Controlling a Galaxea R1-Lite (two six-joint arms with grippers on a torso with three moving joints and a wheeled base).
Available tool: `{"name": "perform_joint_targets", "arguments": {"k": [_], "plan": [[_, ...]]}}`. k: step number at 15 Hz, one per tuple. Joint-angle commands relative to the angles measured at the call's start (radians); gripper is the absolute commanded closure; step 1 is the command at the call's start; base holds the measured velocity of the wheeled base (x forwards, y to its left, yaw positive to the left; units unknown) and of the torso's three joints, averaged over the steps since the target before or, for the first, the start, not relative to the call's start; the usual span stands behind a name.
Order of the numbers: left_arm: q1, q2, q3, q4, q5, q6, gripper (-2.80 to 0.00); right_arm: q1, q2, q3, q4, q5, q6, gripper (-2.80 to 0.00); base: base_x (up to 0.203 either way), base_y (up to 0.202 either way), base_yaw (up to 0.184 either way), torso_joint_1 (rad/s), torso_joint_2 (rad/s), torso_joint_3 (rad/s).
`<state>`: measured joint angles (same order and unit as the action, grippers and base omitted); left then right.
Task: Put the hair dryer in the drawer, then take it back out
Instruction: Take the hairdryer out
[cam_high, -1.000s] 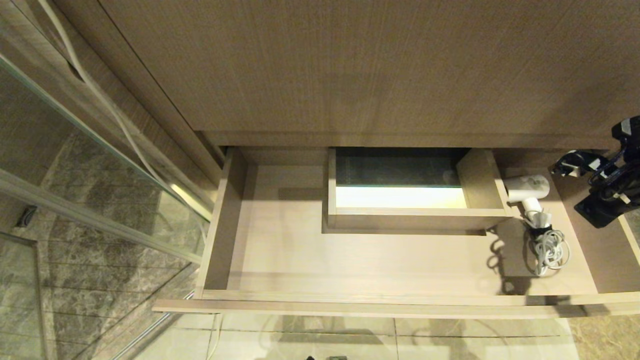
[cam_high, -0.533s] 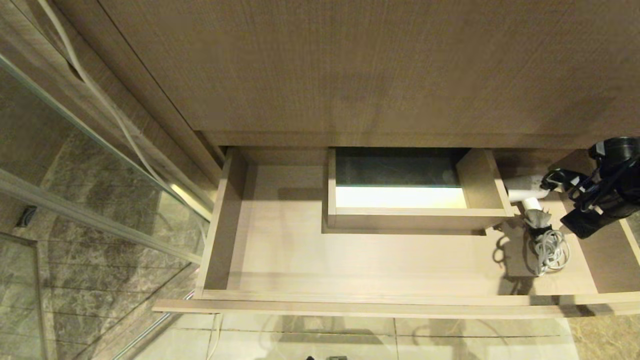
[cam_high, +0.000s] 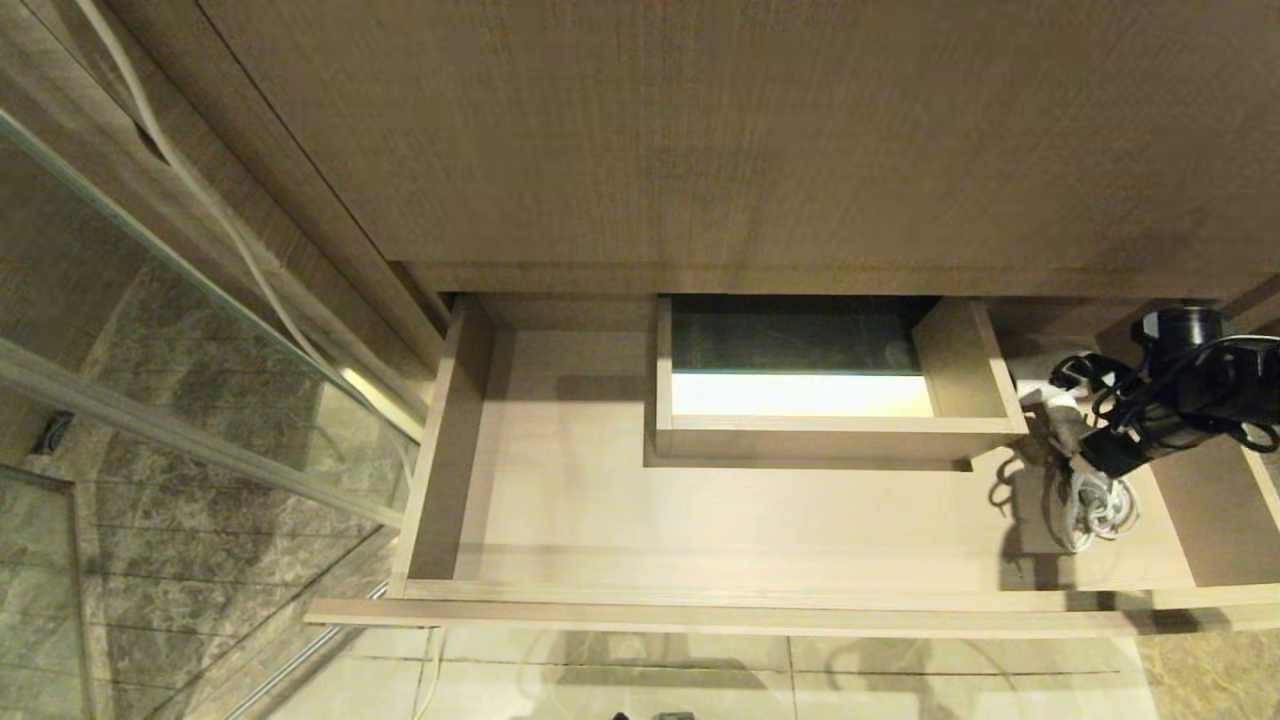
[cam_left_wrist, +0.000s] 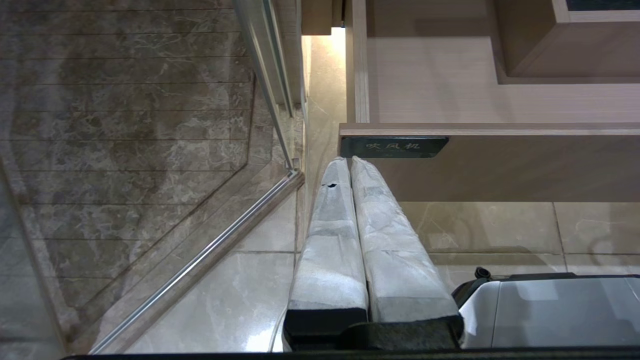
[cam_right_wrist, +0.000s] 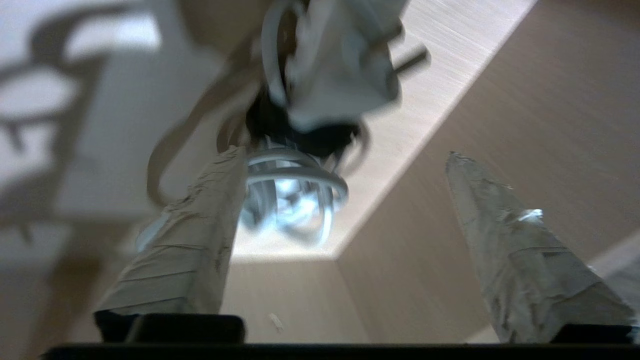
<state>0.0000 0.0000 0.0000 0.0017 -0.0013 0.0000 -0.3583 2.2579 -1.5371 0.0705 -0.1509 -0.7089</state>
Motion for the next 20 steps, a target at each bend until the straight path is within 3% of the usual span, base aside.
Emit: {"name": "perform_joint_targets", "arguments": {"k": [1,5,8,20], "plan": [[0.000,0.000,0.000,0.000,0.000,0.000,0.00,0.002,0.064,-0.016,-0.013,0.002,0.031,-2.80,0.000,0.000,0.000,0.000,0.00,0.000],[0.000,0.000,0.000,0.000,0.000,0.000,0.00,0.006,0.099,-0.049,-0.021,0.004,0.072,-2.80,0.000,0.000,0.000,0.000,0.00,0.000],[0.000,0.000,0.000,0.000,0.000,0.000,0.00,0.010,0.120,-0.094,-0.020,0.008,0.148,-2.80,0.000,0.000,0.000,0.000,0.00,0.000],[0.000,0.000,0.000,0.000,0.000,0.000,0.00,0.010,0.146,-0.092,0.009,0.126,0.149,-2.80,0.000,0.000,0.000,0.000,0.00,0.000]]}}
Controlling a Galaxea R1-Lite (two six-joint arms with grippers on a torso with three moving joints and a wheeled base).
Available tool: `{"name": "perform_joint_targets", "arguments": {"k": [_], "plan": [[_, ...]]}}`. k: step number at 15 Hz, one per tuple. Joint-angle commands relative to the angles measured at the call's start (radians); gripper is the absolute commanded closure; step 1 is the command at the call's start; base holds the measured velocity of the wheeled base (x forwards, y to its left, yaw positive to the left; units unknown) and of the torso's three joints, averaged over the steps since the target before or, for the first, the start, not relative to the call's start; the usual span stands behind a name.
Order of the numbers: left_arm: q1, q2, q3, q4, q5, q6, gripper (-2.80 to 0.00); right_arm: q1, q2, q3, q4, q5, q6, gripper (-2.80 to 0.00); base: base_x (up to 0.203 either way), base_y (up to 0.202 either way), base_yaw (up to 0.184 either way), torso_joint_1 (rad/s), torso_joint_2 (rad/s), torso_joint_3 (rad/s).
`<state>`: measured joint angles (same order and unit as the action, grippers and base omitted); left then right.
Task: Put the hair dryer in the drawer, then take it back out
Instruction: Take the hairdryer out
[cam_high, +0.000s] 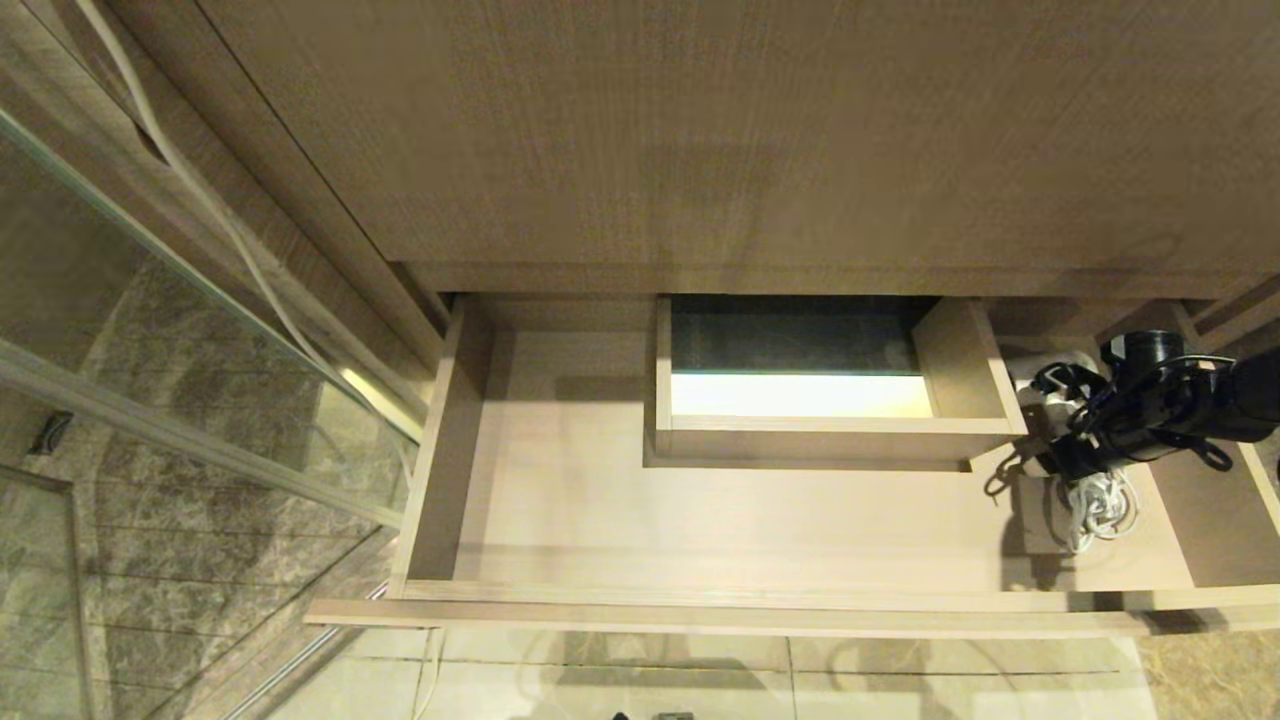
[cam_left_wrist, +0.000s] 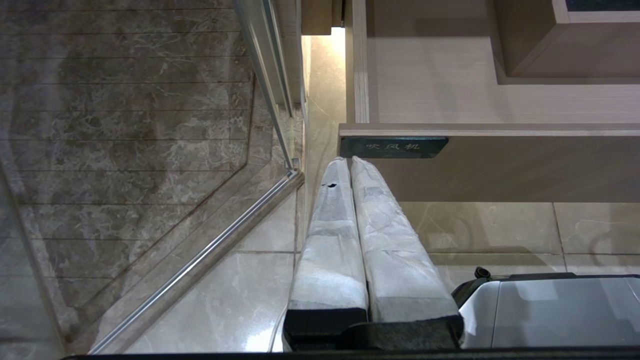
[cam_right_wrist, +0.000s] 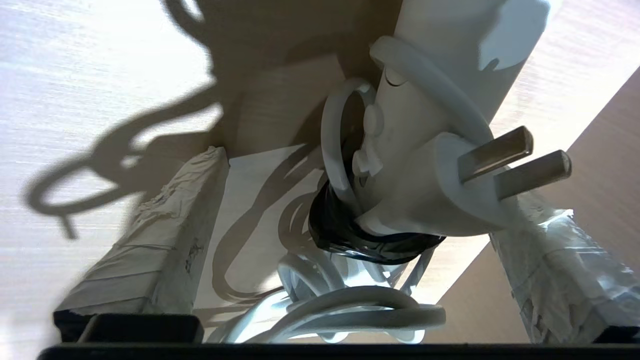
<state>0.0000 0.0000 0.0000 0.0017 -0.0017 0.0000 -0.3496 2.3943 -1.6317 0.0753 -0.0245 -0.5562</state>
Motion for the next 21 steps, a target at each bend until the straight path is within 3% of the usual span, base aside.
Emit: {"name": "perform_joint_targets", "arguments": {"k": [1,2,3,11,17,21], "plan": [[0.000,0.000,0.000,0.000,0.000,0.000,0.00,0.001,0.015,-0.002,0.008,0.000,-0.002,-2.80,0.000,0.000,0.000,0.000,0.00,0.000],[0.000,0.000,0.000,0.000,0.000,0.000,0.00,0.001,0.020,-0.003,0.012,0.000,-0.004,-2.80,0.000,0.000,0.000,0.000,0.00,0.000],[0.000,0.000,0.000,0.000,0.000,0.000,0.00,0.000,0.020,-0.002,0.012,0.003,-0.004,0.00,0.000,0.000,0.000,0.000,0.00,0.000],[0.000,0.000,0.000,0.000,0.000,0.000,0.00,0.001,-0.027,-0.006,0.028,0.003,-0.019,0.00,0.000,0.000,0.000,0.000,0.00,0.000],[0.000,0.000,0.000,0.000,0.000,0.000,0.00,0.001,-0.209,0.018,0.131,0.004,-0.157,0.00,0.000,0.000,0.000,0.000,0.00,0.000],[0.000,0.000,0.000,0.000,0.000,0.000,0.00,0.001,-0.265,0.027,0.163,0.005,-0.178,0.00,0.000,0.000,0.000,0.000,0.00,0.000]]}}
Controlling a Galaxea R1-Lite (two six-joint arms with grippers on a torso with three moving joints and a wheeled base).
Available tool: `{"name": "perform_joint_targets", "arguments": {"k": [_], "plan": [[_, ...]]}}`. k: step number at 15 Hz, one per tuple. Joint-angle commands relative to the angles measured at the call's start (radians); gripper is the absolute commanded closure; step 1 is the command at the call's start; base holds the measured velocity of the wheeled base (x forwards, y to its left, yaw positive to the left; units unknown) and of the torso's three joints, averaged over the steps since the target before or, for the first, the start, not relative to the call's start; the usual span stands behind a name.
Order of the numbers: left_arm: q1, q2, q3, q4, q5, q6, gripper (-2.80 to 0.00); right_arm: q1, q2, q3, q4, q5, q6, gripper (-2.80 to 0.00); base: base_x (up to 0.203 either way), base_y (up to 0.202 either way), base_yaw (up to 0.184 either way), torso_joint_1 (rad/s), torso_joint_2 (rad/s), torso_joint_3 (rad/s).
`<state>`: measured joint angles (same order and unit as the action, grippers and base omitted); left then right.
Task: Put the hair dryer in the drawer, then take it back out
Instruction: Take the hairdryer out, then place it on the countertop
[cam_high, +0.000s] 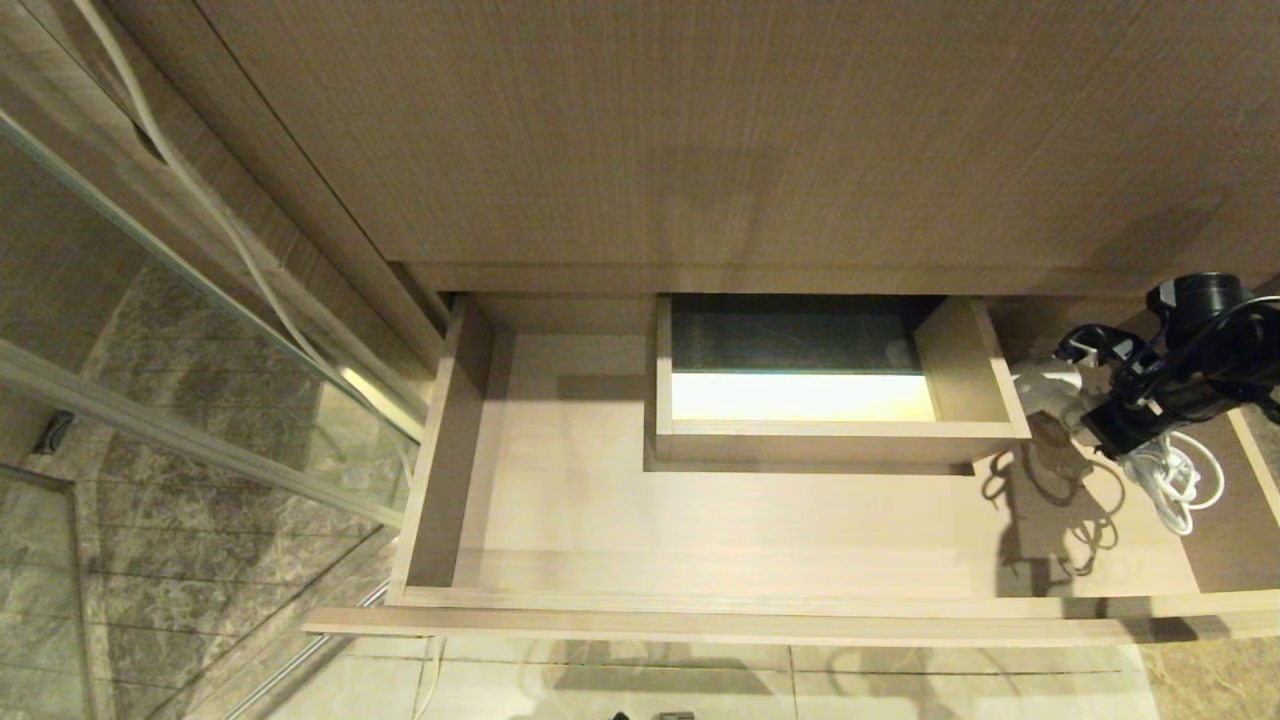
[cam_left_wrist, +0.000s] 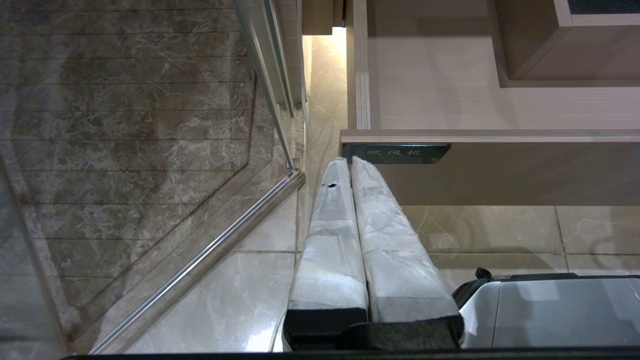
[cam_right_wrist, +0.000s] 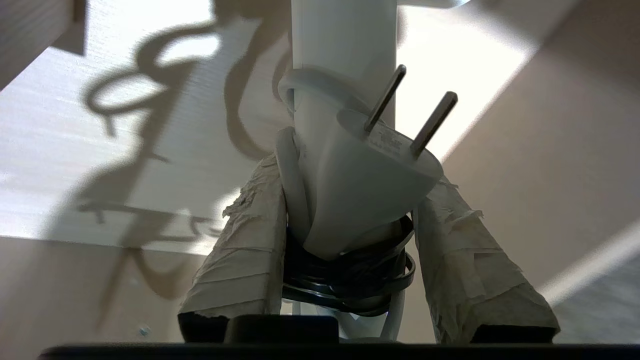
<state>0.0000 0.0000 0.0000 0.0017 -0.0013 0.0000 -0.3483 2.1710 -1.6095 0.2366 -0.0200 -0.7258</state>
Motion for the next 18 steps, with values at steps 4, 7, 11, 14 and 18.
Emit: {"name": "perform_joint_targets", "arguments": {"k": [4,7,11,14,18], "plan": [[0.000,0.000,0.000,0.000,0.000,0.000,0.00,-0.019,-0.132,0.032,0.002,-0.006,-0.148,0.00,0.000,0.000,0.000,0.000,0.00,0.000],[0.000,0.000,0.000,0.000,0.000,0.000,0.00,-0.050,-0.244,0.100,0.004,-0.005,-0.278,0.00,0.000,0.000,0.000,0.000,0.00,0.000],[0.000,0.000,0.000,0.000,0.000,0.000,0.00,-0.086,-0.396,0.213,0.015,-0.001,-0.367,0.00,0.000,0.000,0.000,0.000,0.00,0.000],[0.000,0.000,0.000,0.000,0.000,0.000,0.00,-0.109,-0.545,0.272,0.058,0.000,-0.405,0.00,0.000,0.000,0.000,0.000,0.00,0.000],[0.000,0.000,0.000,0.000,0.000,0.000,0.00,-0.118,-0.768,0.300,0.247,0.000,-0.416,0.00,0.000,0.000,0.000,0.000,0.00,0.000]]}}
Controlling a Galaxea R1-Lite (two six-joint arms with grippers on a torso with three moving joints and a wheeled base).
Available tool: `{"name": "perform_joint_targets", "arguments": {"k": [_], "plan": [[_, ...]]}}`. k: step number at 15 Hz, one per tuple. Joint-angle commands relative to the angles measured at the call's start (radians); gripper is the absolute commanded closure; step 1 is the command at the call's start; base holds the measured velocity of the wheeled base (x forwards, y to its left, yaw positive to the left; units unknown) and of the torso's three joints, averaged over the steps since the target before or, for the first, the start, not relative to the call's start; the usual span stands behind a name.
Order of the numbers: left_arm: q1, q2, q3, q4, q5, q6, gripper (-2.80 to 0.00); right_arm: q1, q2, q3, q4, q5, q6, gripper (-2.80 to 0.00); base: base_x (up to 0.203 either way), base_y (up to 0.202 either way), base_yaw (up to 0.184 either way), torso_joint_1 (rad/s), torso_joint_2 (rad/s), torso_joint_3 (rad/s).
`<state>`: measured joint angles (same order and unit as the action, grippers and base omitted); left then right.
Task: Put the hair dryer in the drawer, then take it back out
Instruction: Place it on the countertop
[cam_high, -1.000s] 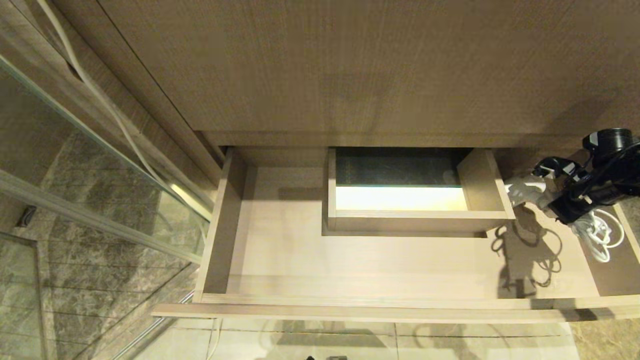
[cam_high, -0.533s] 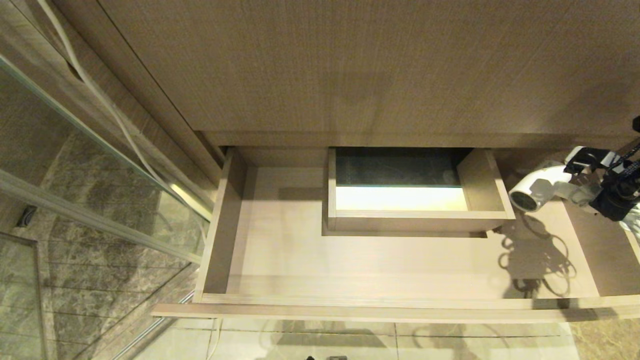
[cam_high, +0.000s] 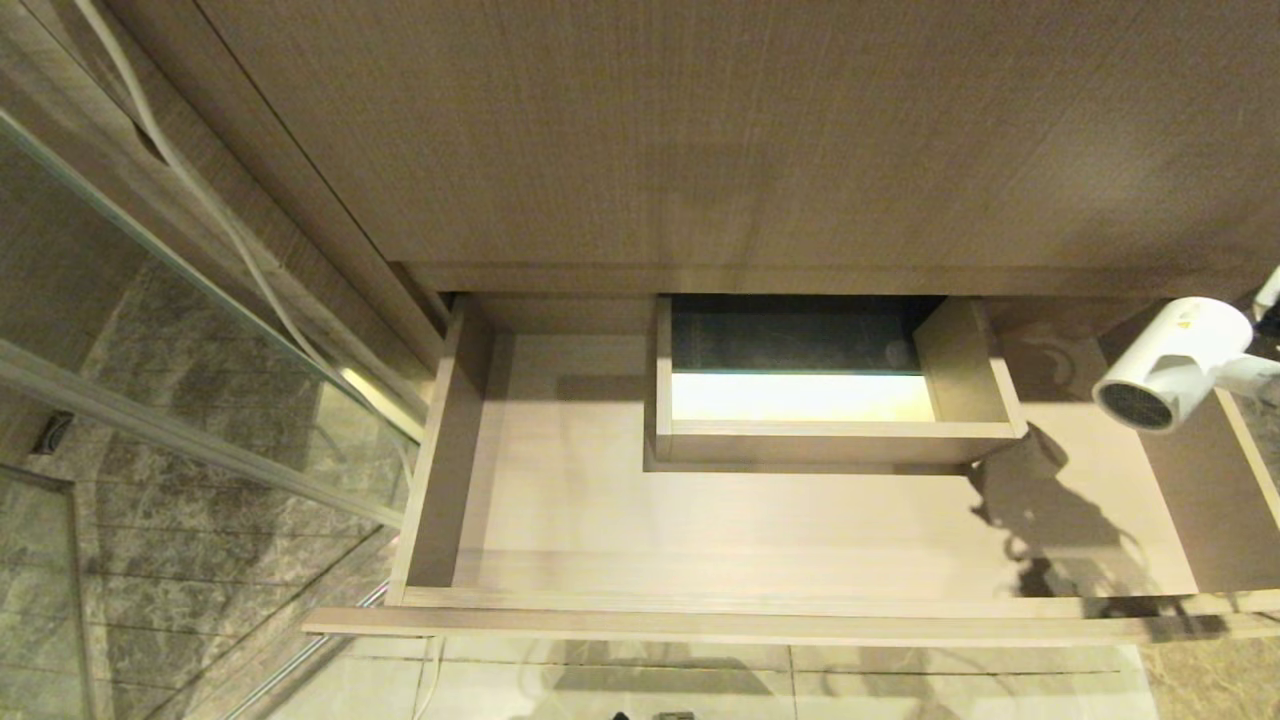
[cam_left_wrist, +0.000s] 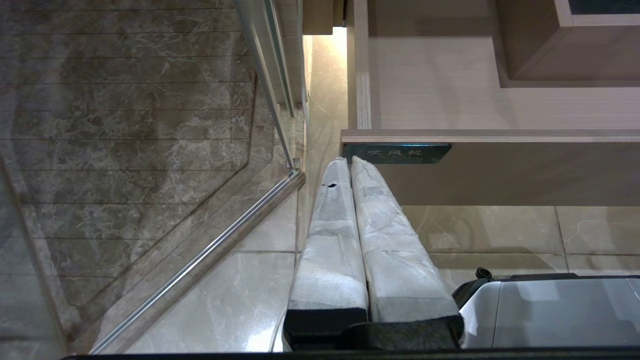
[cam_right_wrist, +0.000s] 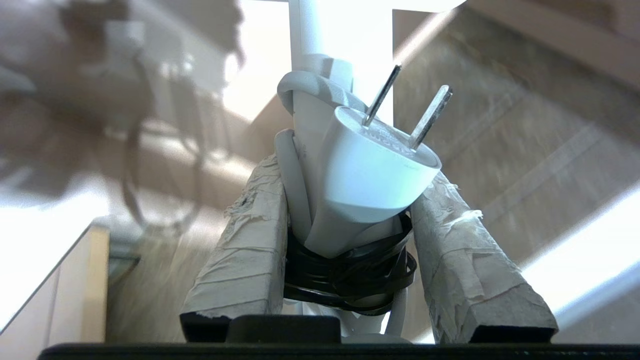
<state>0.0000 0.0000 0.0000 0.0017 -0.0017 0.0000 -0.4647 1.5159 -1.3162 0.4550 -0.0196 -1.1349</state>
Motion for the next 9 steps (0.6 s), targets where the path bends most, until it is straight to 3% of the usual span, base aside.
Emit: {"name": "perform_joint_targets", "arguments": {"k": [1,7,9], "plan": [[0.000,0.000,0.000,0.000,0.000,0.000,0.00,-0.002,-0.174,0.009,0.068,0.000,-0.009,0.00,0.000,0.000,0.000,0.000,0.00,0.000],[0.000,0.000,0.000,0.000,0.000,0.000,0.00,0.001,-0.488,-0.042,0.160,0.013,-0.013,0.00,0.000,0.000,0.000,0.000,0.00,0.000],[0.000,0.000,0.000,0.000,0.000,0.000,0.00,0.001,-0.499,-0.156,0.157,0.079,-0.008,0.00,0.000,0.000,0.000,0.000,0.00,0.000]]}}
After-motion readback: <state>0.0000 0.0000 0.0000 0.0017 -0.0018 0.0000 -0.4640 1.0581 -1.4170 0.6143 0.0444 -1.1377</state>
